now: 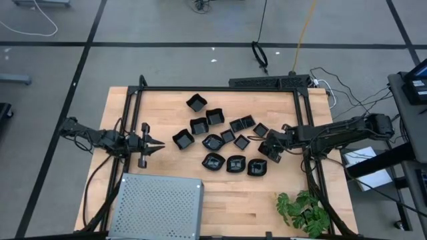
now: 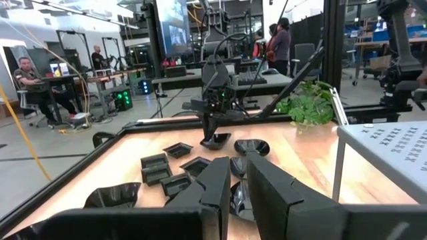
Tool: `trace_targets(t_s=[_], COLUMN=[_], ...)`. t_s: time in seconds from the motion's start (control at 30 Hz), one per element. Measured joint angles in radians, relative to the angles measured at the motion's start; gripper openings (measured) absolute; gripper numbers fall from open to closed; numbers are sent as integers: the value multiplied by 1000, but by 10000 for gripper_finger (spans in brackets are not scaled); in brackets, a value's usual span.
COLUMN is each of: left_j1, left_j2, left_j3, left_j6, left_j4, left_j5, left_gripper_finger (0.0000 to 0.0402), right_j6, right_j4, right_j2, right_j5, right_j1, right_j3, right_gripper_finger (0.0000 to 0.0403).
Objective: Pick & Place Mini shaped plates
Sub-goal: Put the leaf-shaped plate on the shelf
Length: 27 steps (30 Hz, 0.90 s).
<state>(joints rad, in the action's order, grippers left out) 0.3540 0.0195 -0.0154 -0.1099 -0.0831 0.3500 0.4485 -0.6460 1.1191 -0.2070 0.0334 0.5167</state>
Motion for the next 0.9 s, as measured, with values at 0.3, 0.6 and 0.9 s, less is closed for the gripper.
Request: trace_targets(t_s=[0.3, 0.6, 0.9], left_j1=[0, 0, 0], left_j2=[0, 0, 49], left_j3=[0, 0, 0], left_j6=[43, 81, 117], left_j4=[-16, -101, -213], left_j5=[0, -34, -76], left_gripper_finger=[58, 58, 87], right_j6=[2, -73, -206], right_j4=[94, 248, 640], right_j2=[-42, -184, -235], right_j5=[3, -5, -4], right_j1=[-14, -22, -28], right_j3=[-3, -3, -3], right_gripper_finger=[0, 1, 1])
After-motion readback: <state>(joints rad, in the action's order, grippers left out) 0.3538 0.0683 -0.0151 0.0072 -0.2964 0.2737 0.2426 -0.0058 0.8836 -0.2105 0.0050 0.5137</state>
